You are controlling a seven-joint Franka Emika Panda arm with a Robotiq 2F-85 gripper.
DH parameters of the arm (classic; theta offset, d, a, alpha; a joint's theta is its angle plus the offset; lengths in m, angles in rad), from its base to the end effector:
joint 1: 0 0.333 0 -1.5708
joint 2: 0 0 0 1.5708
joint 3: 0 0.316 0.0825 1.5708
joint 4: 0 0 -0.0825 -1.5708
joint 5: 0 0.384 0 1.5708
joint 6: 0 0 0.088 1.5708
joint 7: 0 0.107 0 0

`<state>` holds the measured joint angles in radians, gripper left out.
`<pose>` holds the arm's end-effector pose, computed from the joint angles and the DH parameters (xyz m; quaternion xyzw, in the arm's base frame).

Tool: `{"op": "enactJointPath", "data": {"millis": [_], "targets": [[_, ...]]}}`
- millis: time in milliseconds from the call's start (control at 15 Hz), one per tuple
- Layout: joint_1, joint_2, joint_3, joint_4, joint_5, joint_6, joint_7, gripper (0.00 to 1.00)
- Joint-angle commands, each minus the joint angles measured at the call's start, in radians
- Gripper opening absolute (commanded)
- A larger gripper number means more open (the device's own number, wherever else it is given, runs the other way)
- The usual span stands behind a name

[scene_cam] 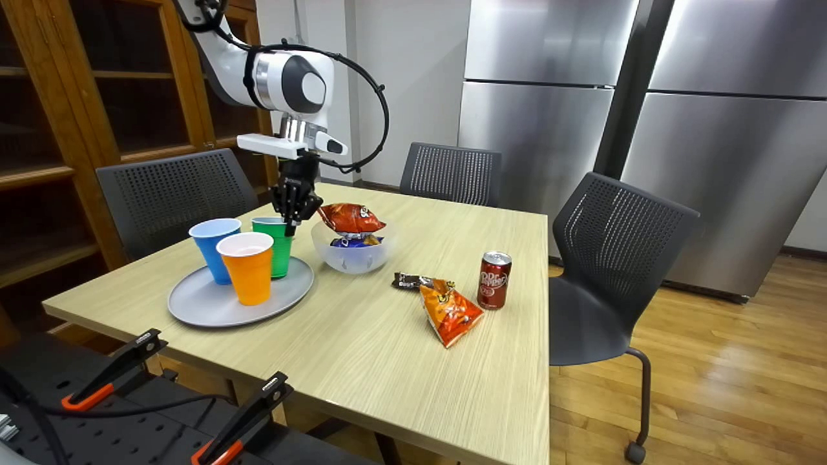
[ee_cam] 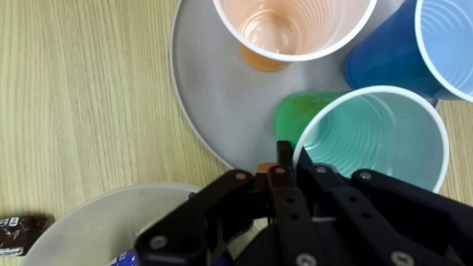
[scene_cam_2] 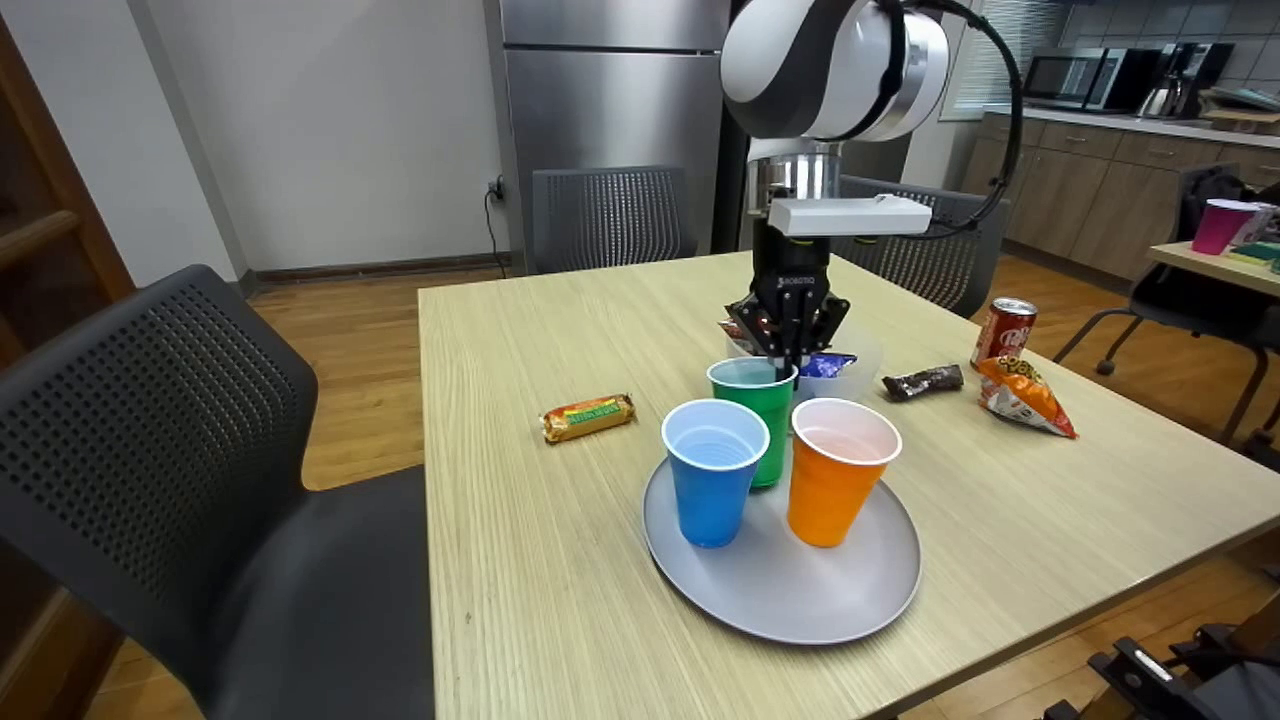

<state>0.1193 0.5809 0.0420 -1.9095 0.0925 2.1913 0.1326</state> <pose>0.5854 0.0983 0.1688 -0.9876 0.0197 0.1538 0.0228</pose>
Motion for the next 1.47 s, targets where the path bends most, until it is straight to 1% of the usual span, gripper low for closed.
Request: {"op": "enactJointPath", "data": {"millis": [0,67,133,267,333,400,533,733,867,933,1000,1067,1133,1200,1267,1333,1400], "targets": [[-0.020,0.004,0.019,0.009,0.018,0.000,-0.029,0.11],[-0.020,0.001,0.019,0.007,0.017,0.000,-0.030,0.22],[-0.020,0.000,0.020,0.006,0.017,0.000,-0.031,0.26],[-0.020,-0.003,0.019,0.003,0.017,0.000,-0.030,0.40],[-0.020,-0.004,0.019,0.001,0.017,0.000,-0.030,0.45],[-0.019,-0.006,0.019,0.000,0.016,0.000,-0.029,0.49],[-0.019,-0.009,0.019,-0.004,0.016,0.001,-0.029,0.46],[-0.019,-0.013,0.019,-0.008,0.017,0.003,-0.029,0.38],[-0.019,-0.017,0.019,-0.012,0.017,0.004,-0.029,0.43],[-0.019,-0.020,0.019,-0.014,0.017,0.005,-0.028,0.49],[-0.019,-0.023,0.019,-0.016,0.017,0.006,-0.029,0.58],[-0.019,-0.026,0.018,-0.019,0.016,0.006,-0.028,0.71],[-0.019,-0.028,0.018,-0.021,0.015,0.007,-0.028,0.76],[-0.018,-0.029,0.017,-0.023,0.014,0.008,-0.027,0.85],[-0.018,-0.031,0.016,-0.025,0.014,0.008,-0.026,0.89],[-0.019,-0.032,0.016,-0.027,0.014,0.008,-0.027,0.98],[-0.018,-0.036,0.015,-0.031,0.013,0.009,-0.026,1.00]]}}
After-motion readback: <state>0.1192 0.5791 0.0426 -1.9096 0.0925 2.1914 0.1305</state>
